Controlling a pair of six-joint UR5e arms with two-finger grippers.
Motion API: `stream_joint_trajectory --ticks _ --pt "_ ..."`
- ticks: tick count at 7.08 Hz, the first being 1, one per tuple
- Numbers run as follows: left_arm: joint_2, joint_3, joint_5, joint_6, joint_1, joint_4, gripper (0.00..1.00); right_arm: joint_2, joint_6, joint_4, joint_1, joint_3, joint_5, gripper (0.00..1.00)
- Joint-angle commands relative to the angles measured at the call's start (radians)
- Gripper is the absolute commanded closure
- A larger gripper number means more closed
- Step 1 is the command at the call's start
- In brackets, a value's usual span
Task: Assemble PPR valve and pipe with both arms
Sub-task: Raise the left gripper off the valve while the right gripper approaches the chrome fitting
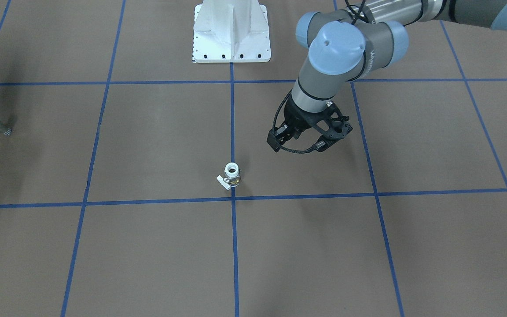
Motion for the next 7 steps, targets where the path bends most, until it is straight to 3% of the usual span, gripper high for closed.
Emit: stream_joint_trajectory --ticks 1,3,7 --pt "0.054 -0.051 0.001 0.044 -0.011 -0.001 0.29 -0.099 0.123 0.28 -0.095 -0.061 -0.08 0.01" --pt "0.054 -0.052 0.001 0.044 -0.011 -0.001 0.29 -0.099 0.166 0.462 -0.107 -0.188 -0.083 0.01" --pt "0.056 -0.057 0.001 0.044 -0.014 0.001 0.29 -0.063 0.387 0.482 -0.187 -0.163 -0.088 0.01"
